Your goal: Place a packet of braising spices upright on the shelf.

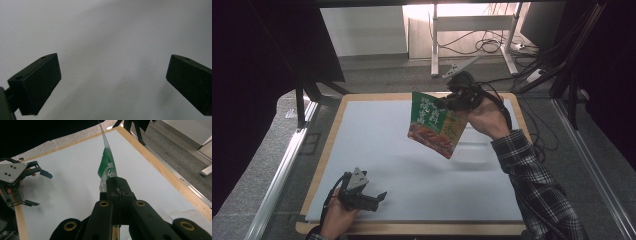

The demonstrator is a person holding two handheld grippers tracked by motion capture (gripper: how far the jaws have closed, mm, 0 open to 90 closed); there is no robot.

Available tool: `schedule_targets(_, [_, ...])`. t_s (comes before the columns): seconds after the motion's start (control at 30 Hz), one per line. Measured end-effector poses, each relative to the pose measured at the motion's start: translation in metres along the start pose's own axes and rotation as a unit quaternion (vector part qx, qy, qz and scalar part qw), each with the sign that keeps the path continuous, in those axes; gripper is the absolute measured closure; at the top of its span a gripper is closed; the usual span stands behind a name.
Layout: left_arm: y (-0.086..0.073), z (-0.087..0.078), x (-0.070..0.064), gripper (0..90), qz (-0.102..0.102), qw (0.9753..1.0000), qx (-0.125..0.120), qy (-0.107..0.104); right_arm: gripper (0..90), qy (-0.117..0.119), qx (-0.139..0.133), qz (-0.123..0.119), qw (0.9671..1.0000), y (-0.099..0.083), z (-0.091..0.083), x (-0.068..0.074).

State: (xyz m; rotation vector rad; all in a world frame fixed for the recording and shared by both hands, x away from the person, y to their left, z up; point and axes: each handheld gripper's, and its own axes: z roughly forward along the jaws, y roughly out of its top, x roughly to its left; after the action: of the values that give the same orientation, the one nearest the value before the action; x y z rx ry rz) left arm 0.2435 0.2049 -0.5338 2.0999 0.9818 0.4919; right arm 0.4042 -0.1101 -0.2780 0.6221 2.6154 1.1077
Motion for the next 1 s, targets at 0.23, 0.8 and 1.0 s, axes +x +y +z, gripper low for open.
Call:
schedule_targets(0.23, [0.0,0.0,0.0,0.0,0.002,1.0,0.002,0.0,89.6,-0.023,0.003,-0.003,0.9997,0.007,-0.006,-0.011])
schedule_targets(0.8, [0.0,0.001,-0.001,0.0,0.002,1.0,0.005,-0.001,89.5,-0.084,0.037,0.003,0.9958,-0.013,-0.036,-0.039])
schedule_targets(1.0, [0.0,0.002,-0.001,0.0,0.003,1.0,0.005,0.0,89.5,-0.097,0.051,0.006,0.994,-0.025,-0.047,-0.046])
